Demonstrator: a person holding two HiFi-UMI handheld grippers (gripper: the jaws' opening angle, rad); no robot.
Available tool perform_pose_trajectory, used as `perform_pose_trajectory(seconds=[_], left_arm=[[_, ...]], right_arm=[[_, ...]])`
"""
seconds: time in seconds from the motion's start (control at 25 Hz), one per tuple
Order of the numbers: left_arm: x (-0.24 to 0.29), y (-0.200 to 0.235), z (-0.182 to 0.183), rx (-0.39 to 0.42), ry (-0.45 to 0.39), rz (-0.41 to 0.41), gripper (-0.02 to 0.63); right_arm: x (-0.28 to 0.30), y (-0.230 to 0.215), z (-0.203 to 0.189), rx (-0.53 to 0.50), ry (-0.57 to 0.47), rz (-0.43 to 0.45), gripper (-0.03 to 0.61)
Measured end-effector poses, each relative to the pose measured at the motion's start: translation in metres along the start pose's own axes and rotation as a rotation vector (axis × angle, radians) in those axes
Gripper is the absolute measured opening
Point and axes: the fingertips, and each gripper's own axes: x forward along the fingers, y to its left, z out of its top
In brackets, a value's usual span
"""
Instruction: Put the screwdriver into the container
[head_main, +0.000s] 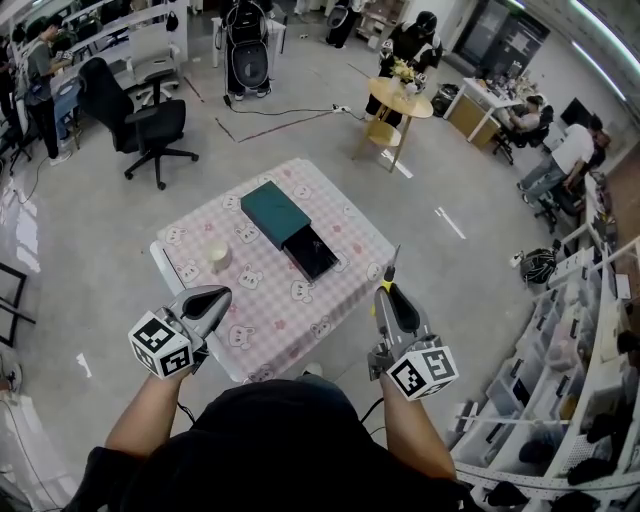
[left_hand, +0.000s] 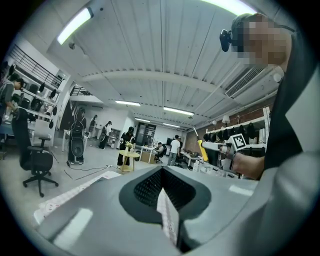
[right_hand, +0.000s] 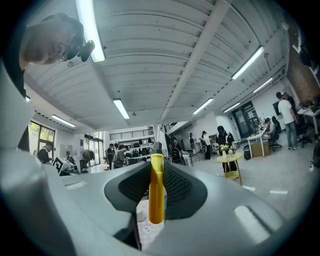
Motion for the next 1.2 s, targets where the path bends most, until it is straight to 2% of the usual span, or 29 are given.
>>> perform_pose_trajectory(seconds=[0.6, 1.2], left_arm=[[-0.016, 0.013, 0.0, 0.002, -0.012, 0.048, 0.0], [-0.002, 0.031, -0.003, 0.0, 0.001, 0.096, 0.0]], right_arm=[[0.014, -0.005, -0.01, 0.002, 0.022, 0.022, 0.109], [0.052, -0.036, -0.033, 0.017, 0.056, 0.049, 0.109]])
